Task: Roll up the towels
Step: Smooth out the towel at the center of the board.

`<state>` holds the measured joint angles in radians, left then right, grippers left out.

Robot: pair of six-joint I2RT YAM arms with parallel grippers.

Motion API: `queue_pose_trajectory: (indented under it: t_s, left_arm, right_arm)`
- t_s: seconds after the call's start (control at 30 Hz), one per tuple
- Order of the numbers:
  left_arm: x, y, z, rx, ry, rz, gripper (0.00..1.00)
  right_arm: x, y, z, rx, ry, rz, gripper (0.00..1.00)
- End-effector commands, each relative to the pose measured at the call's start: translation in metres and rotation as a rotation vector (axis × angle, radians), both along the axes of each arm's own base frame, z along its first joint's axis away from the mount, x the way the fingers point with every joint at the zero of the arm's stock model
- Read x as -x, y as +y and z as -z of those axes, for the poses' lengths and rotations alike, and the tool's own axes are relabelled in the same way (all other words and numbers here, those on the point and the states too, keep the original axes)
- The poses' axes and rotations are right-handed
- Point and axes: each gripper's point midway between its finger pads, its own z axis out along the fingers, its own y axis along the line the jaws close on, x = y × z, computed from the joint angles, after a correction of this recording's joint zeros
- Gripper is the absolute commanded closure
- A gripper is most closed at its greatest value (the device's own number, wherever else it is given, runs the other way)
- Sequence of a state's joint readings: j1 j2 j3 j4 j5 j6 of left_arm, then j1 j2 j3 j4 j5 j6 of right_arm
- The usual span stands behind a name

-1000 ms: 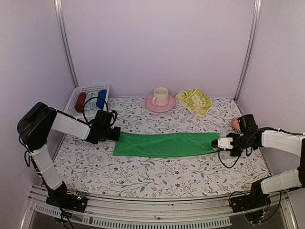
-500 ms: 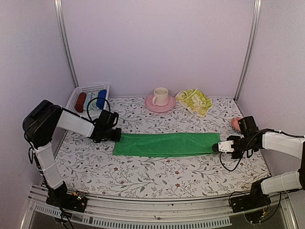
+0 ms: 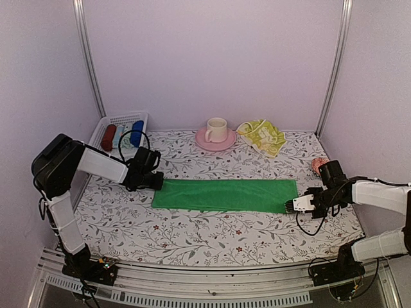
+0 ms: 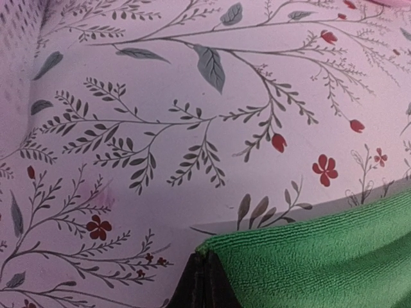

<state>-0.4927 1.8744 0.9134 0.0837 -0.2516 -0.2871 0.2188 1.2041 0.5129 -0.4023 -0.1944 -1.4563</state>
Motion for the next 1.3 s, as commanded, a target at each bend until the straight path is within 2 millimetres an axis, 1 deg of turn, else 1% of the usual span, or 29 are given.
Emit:
queue_pose_trajectory:
  t_s: [0.0, 0.07, 0.13, 0.17, 0.2, 0.23, 0.27, 0.33, 0.4, 0.43, 0.47, 0.53, 0.6, 0.67, 0.73, 0.83, 0.97, 1.03, 1.13, 1.27]
  left_arm:
    - [0.001, 0.010, -0.001, -0.034, 0.014, -0.015, 0.91]
    - [0.000, 0.011, -0.008, -0.030, 0.001, -0.017, 0.82]
    - [-0.001, 0.012, -0.017, -0.031, -0.014, -0.015, 0.76]
    - [-0.002, 0.012, -0.021, -0.031, -0.022, -0.016, 0.70]
    - [-0.002, 0.013, -0.025, -0.034, -0.028, -0.017, 0.60]
    - [-0.002, 0.015, -0.030, -0.037, -0.039, -0.021, 0.55]
    - [-0.003, 0.016, -0.035, -0.039, -0.050, -0.023, 0.48]
    - [-0.003, 0.017, -0.049, -0.035, -0.082, -0.027, 0.38]
    - [-0.003, 0.018, -0.063, -0.027, -0.112, -0.024, 0.30]
    - [-0.003, 0.016, -0.069, -0.019, -0.127, -0.014, 0.26]
    - [-0.003, 0.014, -0.074, -0.010, -0.137, -0.001, 0.25]
    - [-0.002, 0.006, -0.080, 0.010, -0.151, 0.048, 0.23]
    - [-0.002, -0.001, -0.080, 0.022, -0.144, 0.081, 0.22]
    - [0.001, -0.008, -0.075, 0.027, -0.132, 0.118, 0.22]
    - [0.003, -0.014, -0.070, 0.026, -0.124, 0.144, 0.22]
    - [0.007, -0.020, -0.060, 0.025, -0.090, 0.160, 0.23]
    - [0.012, -0.024, -0.047, 0.033, -0.055, 0.159, 0.24]
    - [0.012, -0.024, -0.043, 0.039, -0.047, 0.155, 0.25]
    - [0.012, -0.025, -0.037, 0.044, -0.034, 0.151, 0.26]
    - [0.013, -0.027, -0.030, 0.051, -0.009, 0.156, 0.26]
  right_arm:
    - [-0.002, 0.004, -0.005, 0.001, -0.016, -0.004, 0.85]
    - [-0.002, 0.004, -0.005, 0.004, -0.016, -0.002, 0.70]
    - [-0.003, 0.002, -0.007, 0.011, -0.019, 0.006, 0.61]
    - [-0.005, 0.002, -0.009, 0.013, -0.022, 0.012, 0.56]
    - [-0.007, 0.002, -0.012, 0.010, -0.027, 0.019, 0.53]
    - [-0.009, 0.003, -0.017, -0.002, -0.031, 0.029, 0.50]
    - [-0.015, 0.007, -0.029, -0.032, -0.032, 0.054, 0.48]
    - [-0.026, 0.017, -0.048, -0.112, 0.005, 0.095, 0.40]
    - [-0.045, 0.025, -0.066, -0.195, 0.056, 0.192, 0.36]
    - [-0.058, 0.027, -0.071, -0.222, 0.076, 0.258, 0.34]
    - [-0.072, 0.025, -0.076, -0.250, 0.095, 0.352, 0.34]
    - [-0.096, 0.020, -0.076, -0.275, 0.139, 0.492, 0.34]
    - [-0.110, 0.019, -0.074, -0.306, 0.199, 0.593, 0.35]
    - [-0.123, 0.013, -0.070, -0.314, 0.212, 0.686, 0.37]
    - [-0.132, 0.004, -0.065, -0.332, 0.234, 0.785, 0.39]
    - [-0.134, -0.010, -0.053, -0.345, 0.279, 0.893, 0.43]
    - [-0.131, -0.025, -0.033, -0.355, 0.342, 0.954, 0.45]
    - [-0.132, -0.028, -0.026, -0.379, 0.380, 0.975, 0.46]
    - [-0.130, -0.024, -0.018, -0.412, 0.440, 0.977, 0.49]
    - [-0.124, -0.011, -0.014, -0.458, 0.518, 0.943, 0.50]
